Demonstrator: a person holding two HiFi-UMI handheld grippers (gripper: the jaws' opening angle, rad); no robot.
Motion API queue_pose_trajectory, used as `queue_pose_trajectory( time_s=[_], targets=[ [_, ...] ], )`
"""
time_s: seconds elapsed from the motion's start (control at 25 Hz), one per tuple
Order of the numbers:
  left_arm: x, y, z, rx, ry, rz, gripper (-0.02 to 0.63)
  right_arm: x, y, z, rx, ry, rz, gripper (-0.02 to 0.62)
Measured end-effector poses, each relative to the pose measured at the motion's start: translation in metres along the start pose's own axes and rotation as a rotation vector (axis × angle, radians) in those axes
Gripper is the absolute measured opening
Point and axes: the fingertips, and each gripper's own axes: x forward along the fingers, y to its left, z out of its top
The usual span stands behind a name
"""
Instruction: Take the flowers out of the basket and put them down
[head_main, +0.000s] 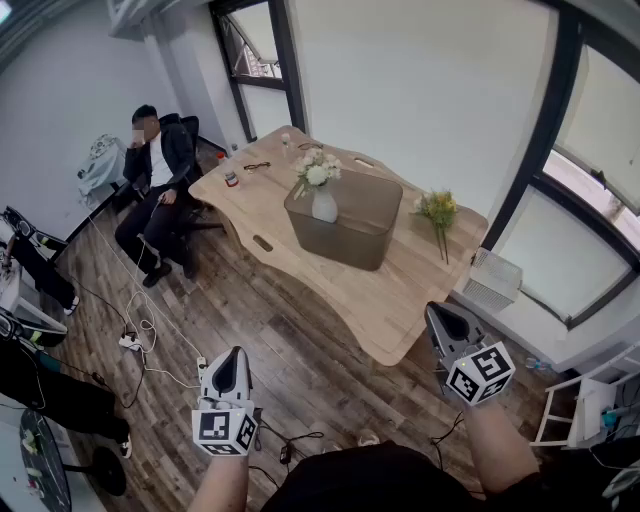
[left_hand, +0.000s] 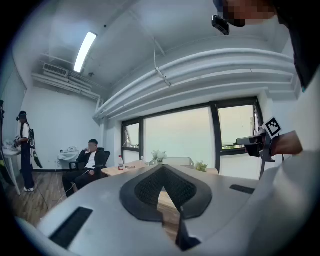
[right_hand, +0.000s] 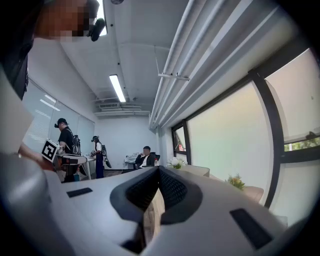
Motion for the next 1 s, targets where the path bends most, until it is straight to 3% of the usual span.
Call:
queue_pose_trajectory(
  time_s=[0.48,0.72,1.0],
  targets=[
    [0.012,-0.008,0.007,-0.004,-0.02,0.045,0.0,0.007,-0.016,-0.003,0.01,0.007,0.029,0.021],
    [0.009,-0.017,0.0,-0.008,-0.012,0.091,0.0,0.02,-0.025,0.003,-0.065,-0.001,0.044,0.021],
    [0.011,-0.001,0.0,-0.01,-0.018,0.128,0.0,0.051,-0.024,-0.014,-0.027,0.023,0.057,0.021]
  ],
)
